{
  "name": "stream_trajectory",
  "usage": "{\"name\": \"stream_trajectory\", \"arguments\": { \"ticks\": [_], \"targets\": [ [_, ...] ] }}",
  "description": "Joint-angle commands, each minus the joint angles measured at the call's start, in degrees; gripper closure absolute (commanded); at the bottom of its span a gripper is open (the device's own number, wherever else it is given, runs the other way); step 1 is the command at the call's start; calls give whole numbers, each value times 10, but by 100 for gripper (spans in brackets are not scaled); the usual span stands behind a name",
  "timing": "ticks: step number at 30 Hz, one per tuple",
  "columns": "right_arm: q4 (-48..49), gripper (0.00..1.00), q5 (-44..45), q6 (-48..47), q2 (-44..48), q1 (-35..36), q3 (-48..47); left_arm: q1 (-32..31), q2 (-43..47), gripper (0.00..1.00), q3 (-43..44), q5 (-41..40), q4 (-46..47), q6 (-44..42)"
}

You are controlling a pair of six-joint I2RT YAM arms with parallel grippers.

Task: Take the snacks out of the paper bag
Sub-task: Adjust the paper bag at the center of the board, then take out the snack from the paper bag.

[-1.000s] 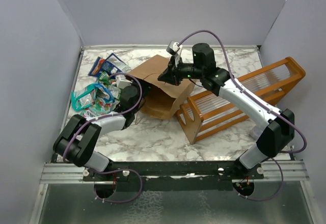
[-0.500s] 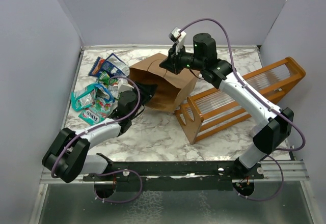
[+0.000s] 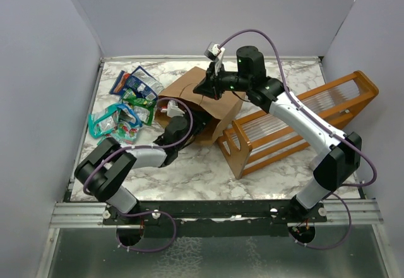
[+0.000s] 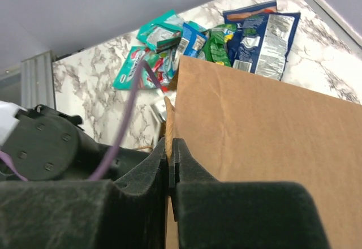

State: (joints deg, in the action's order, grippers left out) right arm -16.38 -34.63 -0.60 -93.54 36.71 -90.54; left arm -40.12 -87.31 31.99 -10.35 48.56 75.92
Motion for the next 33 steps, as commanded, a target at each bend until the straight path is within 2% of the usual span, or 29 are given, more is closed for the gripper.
{"name": "stream_trajectory", "arguments": {
  "ticks": [1,8,14,17,21,23,25,33],
  "targets": [
    [43,98,-48,20,13,1,-2,-18,-57,71,29,-45,43,57],
    [39,98,-61,20,12,1,-11,-21,-158,73,99,-56,39,81],
    [21,98,-96,14,11,1,-19,-16,-220,63,155,-80,-11,93],
    [16,98,-111,11,13,1,-16,-12,-250,52,185,-87,-31,109],
    [5,98,-119,4,16,1,-18,-4,-273,34,233,-107,-115,121],
    [5,98,-121,4,18,1,-18,4,-283,25,249,-106,-128,125],
    [11,98,-125,9,18,1,-18,8,-292,21,271,-116,-149,119],
    [21,98,-146,21,18,1,-17,23,-355,25,345,-118,-135,118]
  ]
}}
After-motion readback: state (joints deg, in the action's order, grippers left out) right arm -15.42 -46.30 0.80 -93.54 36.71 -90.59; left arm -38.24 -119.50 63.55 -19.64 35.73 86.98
